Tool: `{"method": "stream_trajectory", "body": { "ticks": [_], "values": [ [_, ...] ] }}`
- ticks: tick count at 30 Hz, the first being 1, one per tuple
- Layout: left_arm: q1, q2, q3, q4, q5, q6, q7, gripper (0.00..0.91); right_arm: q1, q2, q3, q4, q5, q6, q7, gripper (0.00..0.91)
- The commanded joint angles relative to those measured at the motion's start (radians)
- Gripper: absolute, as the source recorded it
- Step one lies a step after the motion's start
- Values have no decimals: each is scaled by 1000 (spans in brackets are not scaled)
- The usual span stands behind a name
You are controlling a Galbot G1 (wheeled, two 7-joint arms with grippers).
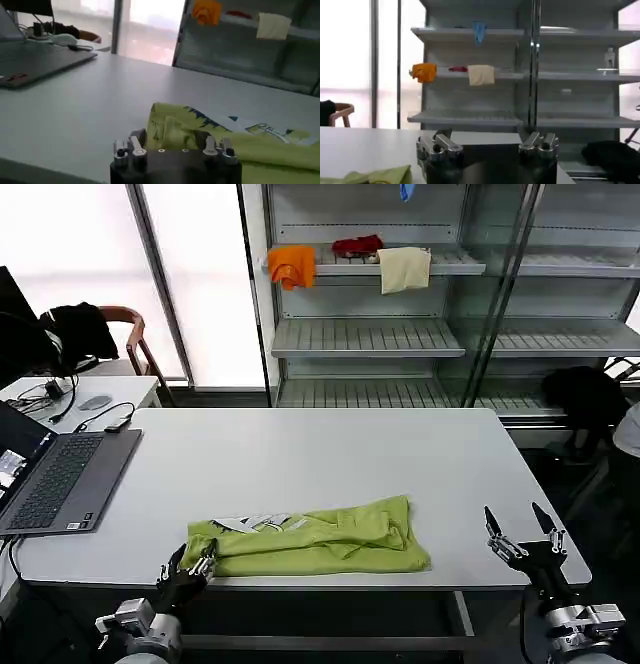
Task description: Fold and organize the clothes.
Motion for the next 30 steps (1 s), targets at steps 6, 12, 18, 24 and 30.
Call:
{"method": "stream_trajectory", "body": {
  "ticks": [6,12,18,24,30],
  "values": [
    [-14,-30,33,40,-7,-62,32,10,1,6,12,-3,12,10,-7,907],
    [-45,12,2,12,-10,-75,17,0,8,11,6,2,5,4,-4,907],
    [-96,161,-148,-12,-125,-22,8,0,19,10,4,9,5,-8,-2,907],
    [-127,337,-328,67,-225,10,5,0,37,16,-12,14,-3,-18,-1,907],
    [-130,425,-477,99,-285,39,18,0,48,12,-17,11,-4,-20,0,907]
  ]
}}
